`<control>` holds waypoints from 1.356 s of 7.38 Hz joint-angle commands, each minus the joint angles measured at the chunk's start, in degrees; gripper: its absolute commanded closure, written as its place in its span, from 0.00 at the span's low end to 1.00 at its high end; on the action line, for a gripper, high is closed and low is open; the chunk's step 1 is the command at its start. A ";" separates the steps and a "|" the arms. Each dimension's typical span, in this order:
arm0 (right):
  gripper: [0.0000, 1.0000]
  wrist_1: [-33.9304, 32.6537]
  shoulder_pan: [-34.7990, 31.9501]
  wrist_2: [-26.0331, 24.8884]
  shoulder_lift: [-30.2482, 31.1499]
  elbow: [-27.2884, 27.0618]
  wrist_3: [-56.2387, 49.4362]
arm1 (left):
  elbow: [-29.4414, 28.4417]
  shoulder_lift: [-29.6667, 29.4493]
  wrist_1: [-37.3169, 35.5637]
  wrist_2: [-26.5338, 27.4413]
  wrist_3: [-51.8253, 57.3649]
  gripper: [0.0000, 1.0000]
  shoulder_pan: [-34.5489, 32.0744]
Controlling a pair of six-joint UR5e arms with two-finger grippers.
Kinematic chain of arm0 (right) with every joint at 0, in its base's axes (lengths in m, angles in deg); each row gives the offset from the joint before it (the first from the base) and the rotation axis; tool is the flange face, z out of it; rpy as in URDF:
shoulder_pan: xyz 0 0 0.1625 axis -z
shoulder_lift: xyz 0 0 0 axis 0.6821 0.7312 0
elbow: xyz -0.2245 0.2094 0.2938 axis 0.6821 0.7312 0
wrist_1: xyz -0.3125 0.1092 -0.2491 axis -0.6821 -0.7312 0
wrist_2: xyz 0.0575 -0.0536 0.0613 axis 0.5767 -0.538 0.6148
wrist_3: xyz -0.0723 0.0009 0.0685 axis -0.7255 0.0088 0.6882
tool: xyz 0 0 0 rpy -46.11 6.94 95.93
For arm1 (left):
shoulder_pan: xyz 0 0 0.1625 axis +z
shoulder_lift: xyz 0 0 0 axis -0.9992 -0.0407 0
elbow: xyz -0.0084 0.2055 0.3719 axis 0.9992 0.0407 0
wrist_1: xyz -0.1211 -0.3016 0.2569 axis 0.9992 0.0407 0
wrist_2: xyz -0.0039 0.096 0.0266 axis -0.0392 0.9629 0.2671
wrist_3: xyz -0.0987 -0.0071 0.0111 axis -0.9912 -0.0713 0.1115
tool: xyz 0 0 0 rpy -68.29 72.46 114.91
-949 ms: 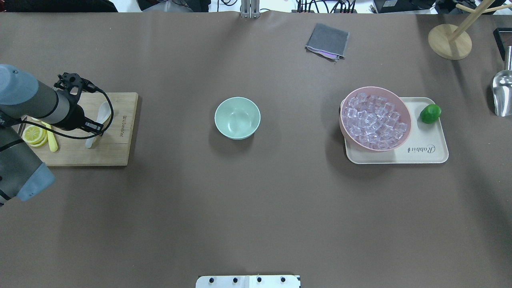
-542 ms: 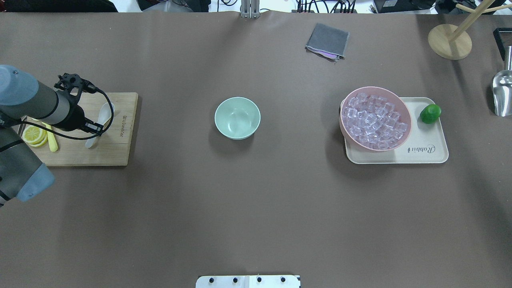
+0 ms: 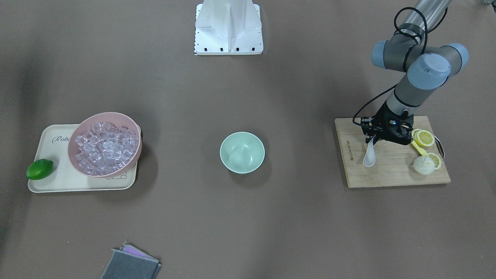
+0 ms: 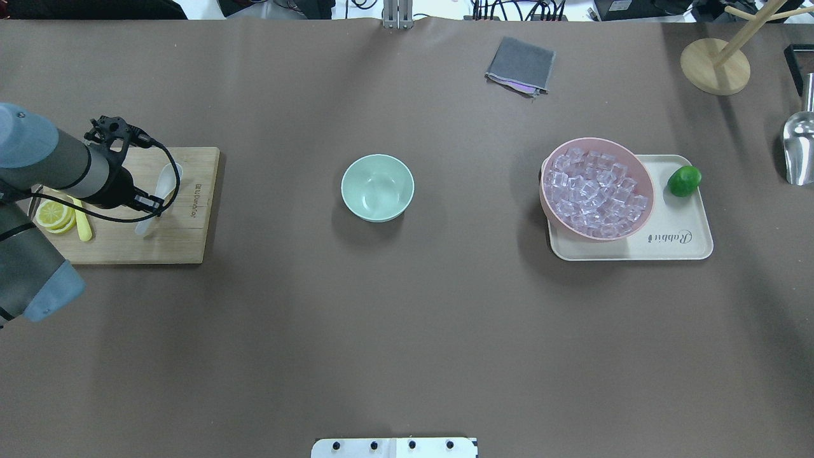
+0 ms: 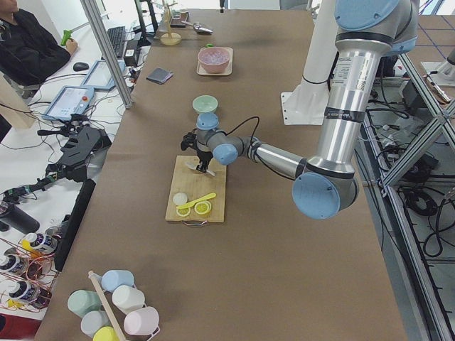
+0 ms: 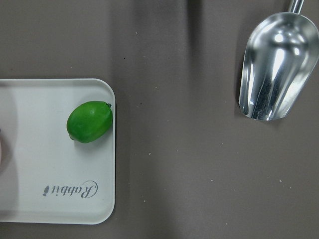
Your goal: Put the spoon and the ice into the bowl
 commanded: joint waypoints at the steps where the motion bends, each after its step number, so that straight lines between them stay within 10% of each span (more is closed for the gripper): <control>1: 0.00 0.03 0.00 0.00 -0.95 -0.34 0.32 | 2.71 0.64 -0.09 -3.32 -1.17 1.00 -1.05; 5: 0.02 0.03 2.53 3.87 -3.49 -4.46 1.89 | 6.94 -5.67 -0.18 -3.25 -23.40 1.00 -0.97; 10: 0.01 0.03 18.43 -5.53 -16.58 -4.65 26.22 | 7.38 -10.78 -0.53 -2.28 -32.90 1.00 1.75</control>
